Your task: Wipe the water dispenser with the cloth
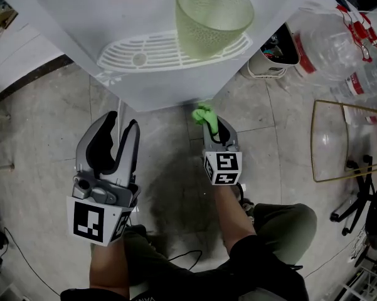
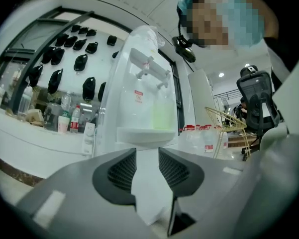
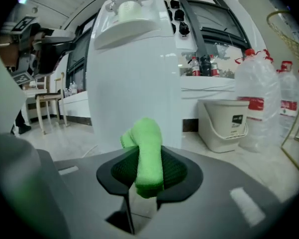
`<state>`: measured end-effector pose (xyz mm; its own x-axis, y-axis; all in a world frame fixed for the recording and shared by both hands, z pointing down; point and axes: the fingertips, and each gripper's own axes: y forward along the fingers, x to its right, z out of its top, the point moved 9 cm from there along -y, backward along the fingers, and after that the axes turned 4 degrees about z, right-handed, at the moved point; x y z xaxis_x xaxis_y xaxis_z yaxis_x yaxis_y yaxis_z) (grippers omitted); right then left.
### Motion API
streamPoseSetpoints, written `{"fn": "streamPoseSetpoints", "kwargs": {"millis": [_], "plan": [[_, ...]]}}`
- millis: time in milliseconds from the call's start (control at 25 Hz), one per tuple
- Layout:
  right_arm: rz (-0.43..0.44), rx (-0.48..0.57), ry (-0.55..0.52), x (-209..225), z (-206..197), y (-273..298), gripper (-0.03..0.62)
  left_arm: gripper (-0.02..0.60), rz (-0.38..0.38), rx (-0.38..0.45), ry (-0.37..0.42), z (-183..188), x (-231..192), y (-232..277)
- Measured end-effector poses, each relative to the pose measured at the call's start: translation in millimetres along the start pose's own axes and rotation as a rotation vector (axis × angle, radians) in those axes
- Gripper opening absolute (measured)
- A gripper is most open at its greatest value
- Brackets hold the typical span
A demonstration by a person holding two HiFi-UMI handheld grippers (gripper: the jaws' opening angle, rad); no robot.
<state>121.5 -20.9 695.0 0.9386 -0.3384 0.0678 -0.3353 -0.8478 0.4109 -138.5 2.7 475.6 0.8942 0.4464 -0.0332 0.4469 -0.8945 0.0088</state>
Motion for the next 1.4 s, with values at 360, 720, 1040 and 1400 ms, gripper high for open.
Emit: {"fn": "streamPoseSetpoints", "kwargs": {"millis": [360, 720, 1040, 1400], "plan": [[0.310, -0.057, -0.093, -133.1, -10.4, 38.3, 0.109, 0.112, 0.025, 0.014, 0.005, 7.0, -17.4, -20.7], [0.389, -0.100, -0.236, -180.9, 9.2, 112.9, 0.109, 0.112, 0.082, 0.038, 0.010, 12.2, -36.7, -39.7], [0.340, -0.136, -0.271, -140.5, 8.0, 113.3, 0.109, 0.112, 0.066, 0.036, 0.012, 13.0, -31.9, -34.3], [0.098, -0.183, -0.198, -1.1, -8.2, 77.9, 0.109, 0.112, -0.036, -0.032, 0.034, -5.4, 5.4, -1.8]]}}
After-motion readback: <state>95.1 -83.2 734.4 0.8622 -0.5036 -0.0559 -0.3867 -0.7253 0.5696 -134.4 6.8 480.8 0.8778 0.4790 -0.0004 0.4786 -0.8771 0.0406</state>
